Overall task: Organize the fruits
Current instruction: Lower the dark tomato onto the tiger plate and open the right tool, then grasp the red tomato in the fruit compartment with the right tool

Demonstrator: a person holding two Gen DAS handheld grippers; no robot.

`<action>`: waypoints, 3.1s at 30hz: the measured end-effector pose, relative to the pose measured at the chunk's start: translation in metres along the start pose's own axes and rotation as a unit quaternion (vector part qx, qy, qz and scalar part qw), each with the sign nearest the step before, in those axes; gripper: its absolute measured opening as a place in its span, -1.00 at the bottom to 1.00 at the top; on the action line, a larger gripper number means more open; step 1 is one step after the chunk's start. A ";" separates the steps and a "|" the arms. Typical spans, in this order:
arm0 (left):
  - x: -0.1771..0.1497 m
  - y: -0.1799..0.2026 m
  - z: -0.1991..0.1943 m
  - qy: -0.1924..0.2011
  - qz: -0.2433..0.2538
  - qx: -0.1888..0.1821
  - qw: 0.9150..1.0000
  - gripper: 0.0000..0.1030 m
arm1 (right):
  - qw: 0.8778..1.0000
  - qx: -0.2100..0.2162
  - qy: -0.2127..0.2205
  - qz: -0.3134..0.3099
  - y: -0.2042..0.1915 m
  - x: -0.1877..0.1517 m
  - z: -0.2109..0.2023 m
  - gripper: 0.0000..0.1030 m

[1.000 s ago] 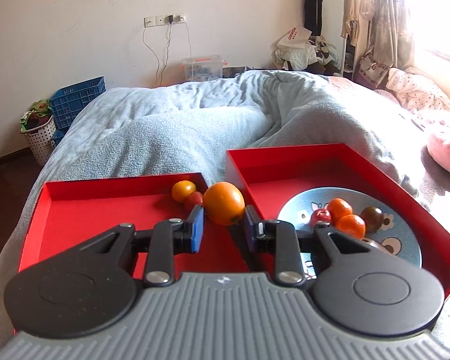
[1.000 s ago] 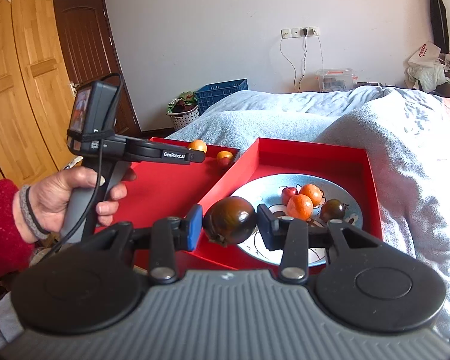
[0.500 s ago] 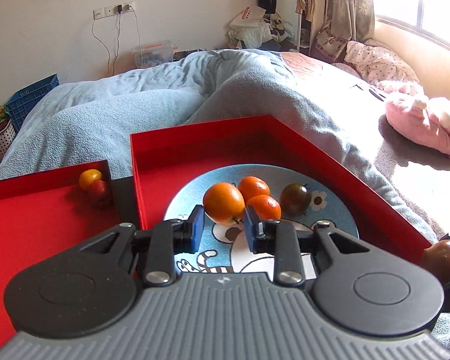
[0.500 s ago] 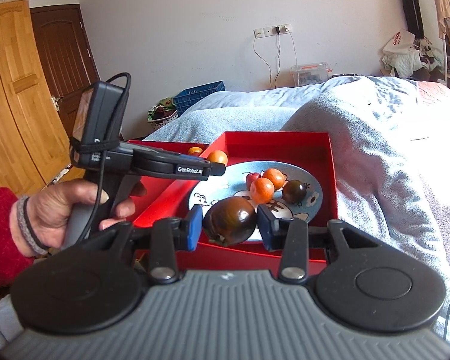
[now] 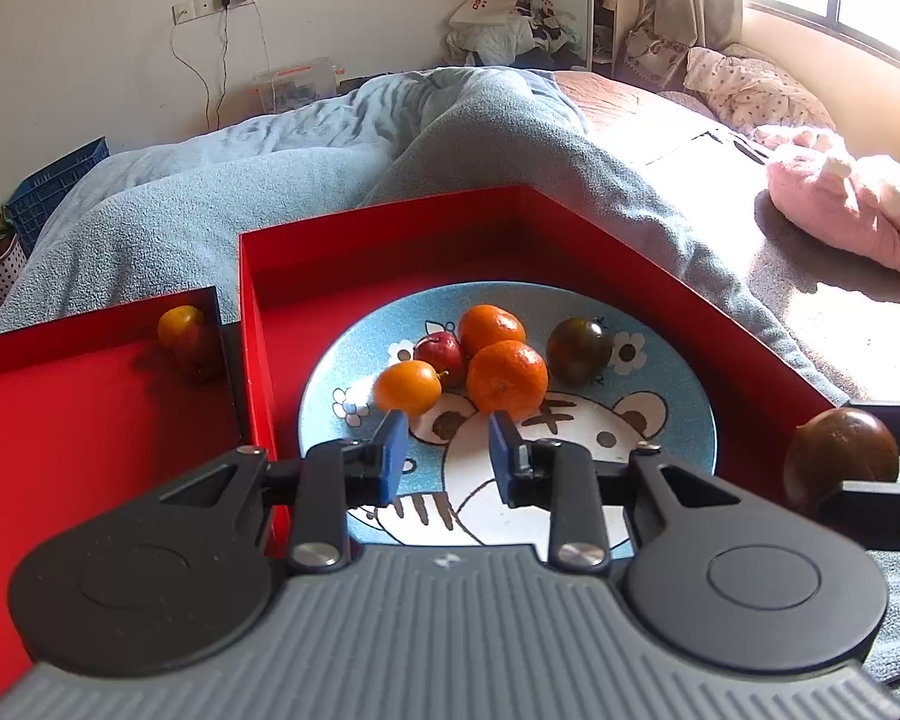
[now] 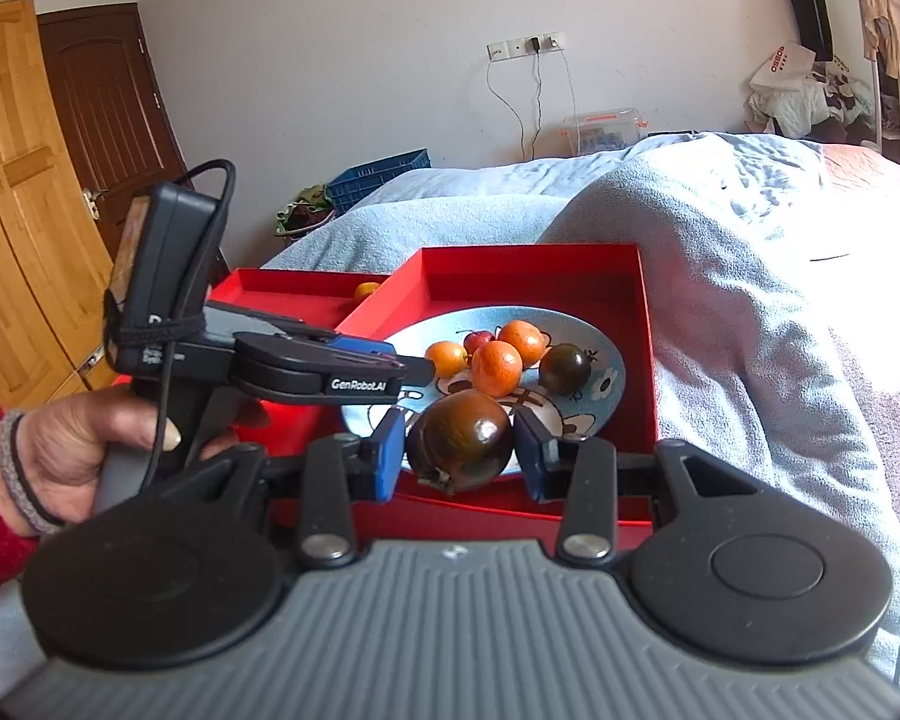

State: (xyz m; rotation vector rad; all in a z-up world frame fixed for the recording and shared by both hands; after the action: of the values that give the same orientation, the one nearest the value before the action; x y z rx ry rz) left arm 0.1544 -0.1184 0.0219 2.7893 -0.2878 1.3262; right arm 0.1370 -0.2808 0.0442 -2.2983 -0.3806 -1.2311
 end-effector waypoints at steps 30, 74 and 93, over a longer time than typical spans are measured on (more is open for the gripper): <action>-0.019 -0.012 -0.066 0.044 0.007 0.018 0.999 0.24 | 0.993 -0.060 -0.102 -0.017 0.000 0.002 0.112 -0.16; -0.054 -0.200 -0.080 0.024 -0.122 0.129 0.984 0.40 | 0.954 0.043 -0.143 -0.261 -0.165 0.075 0.260 -0.11; -0.055 -0.204 -0.079 0.024 -0.140 0.113 0.983 0.40 | 0.911 0.004 -0.185 -0.368 -0.182 0.050 0.310 -0.33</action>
State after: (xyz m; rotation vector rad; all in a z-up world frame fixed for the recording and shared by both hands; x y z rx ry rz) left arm 0.0973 0.0993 0.0387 2.8281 0.2644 1.4315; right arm 0.2955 0.0421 -0.0044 -2.4536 -1.4923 -1.0644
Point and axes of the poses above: each gripper's, at about its wrist camera, not at the fingertips, and z roughly the way its jaws point, y to its right, x to its top, the point moved 3 cm from there along z, roughly the way its jaws point, and after that the axes turned 4 degrees about y, right-handed, at the moved point
